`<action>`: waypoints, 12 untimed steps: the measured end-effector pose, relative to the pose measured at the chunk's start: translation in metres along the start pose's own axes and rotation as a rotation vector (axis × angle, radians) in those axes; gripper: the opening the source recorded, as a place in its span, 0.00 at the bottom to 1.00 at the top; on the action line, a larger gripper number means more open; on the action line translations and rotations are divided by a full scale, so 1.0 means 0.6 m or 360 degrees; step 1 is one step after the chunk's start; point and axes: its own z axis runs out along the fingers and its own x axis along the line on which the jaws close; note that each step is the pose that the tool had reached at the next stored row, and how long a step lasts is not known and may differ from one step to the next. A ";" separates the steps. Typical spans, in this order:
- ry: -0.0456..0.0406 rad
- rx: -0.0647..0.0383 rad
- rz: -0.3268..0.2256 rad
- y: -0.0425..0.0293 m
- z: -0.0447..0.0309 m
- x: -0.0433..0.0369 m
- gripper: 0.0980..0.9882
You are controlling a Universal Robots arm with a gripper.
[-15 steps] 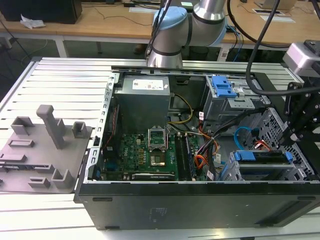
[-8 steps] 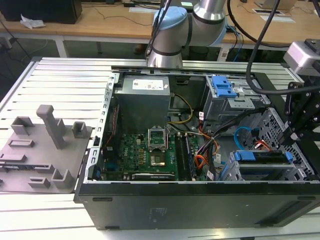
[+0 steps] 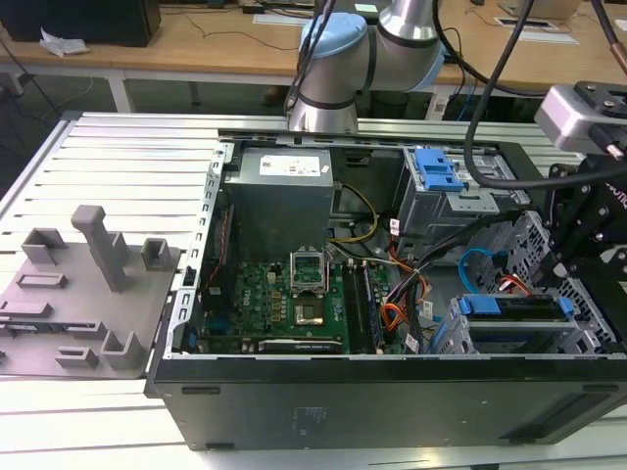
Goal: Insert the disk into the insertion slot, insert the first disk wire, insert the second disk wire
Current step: 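Insert the first disk wire, then insert the second disk wire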
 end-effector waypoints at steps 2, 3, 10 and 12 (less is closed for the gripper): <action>0.0000 0.0000 0.0000 0.002 0.000 0.000 0.01; 0.0000 0.0000 0.0000 0.002 0.000 0.000 0.01; 0.0000 0.0000 0.0000 0.002 0.001 0.000 0.01; 0.0000 0.0000 0.0000 0.002 0.001 0.000 0.01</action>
